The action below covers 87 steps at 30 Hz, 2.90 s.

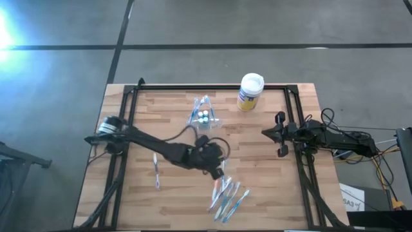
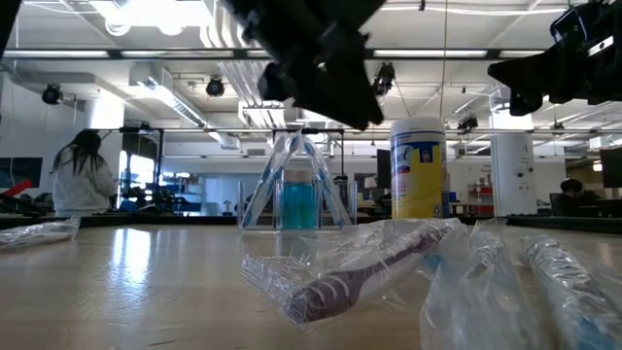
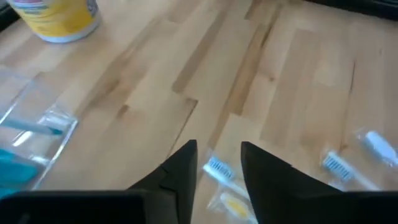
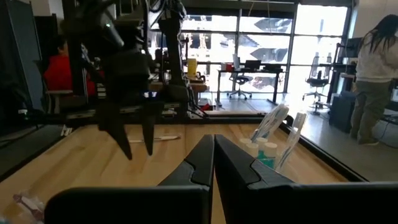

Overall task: Pick & Place toothbrushing station
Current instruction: Put the blue toothbrush into the transparent organizer

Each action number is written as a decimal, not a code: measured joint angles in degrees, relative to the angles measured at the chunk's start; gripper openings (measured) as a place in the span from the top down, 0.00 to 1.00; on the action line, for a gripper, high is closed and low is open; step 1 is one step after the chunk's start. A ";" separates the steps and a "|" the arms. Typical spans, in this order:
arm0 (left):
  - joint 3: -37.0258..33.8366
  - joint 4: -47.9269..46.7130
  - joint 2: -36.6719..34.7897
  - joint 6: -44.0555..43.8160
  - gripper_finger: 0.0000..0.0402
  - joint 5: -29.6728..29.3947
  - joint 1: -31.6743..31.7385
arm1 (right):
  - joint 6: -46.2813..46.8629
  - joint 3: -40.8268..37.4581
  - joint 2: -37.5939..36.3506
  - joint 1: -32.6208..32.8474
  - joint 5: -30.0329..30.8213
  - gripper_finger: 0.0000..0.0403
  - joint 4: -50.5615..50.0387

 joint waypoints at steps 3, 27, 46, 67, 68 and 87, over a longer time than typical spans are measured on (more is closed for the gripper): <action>6.39 -5.30 5.48 -2.04 0.64 0.03 0.03 | -1.05 0.00 0.02 0.00 0.00 0.98 0.01; 21.84 -18.89 21.29 -1.71 0.61 10.46 2.60 | -2.80 0.62 0.06 0.00 0.00 0.98 3.43; 18.05 -1.97 21.27 11.81 0.62 14.59 5.31 | -2.94 0.98 0.04 0.00 0.00 0.98 3.96; 23.86 -16.39 21.49 -1.84 0.62 16.29 3.19 | -2.54 0.98 0.07 0.00 0.00 0.98 3.85; 23.50 -16.51 21.49 -1.88 0.62 16.58 3.19 | -2.54 0.98 0.07 0.00 0.00 0.98 3.85; 18.45 -8.85 21.53 5.42 0.62 14.59 6.40 | -2.73 0.96 0.04 -0.02 0.02 0.98 3.93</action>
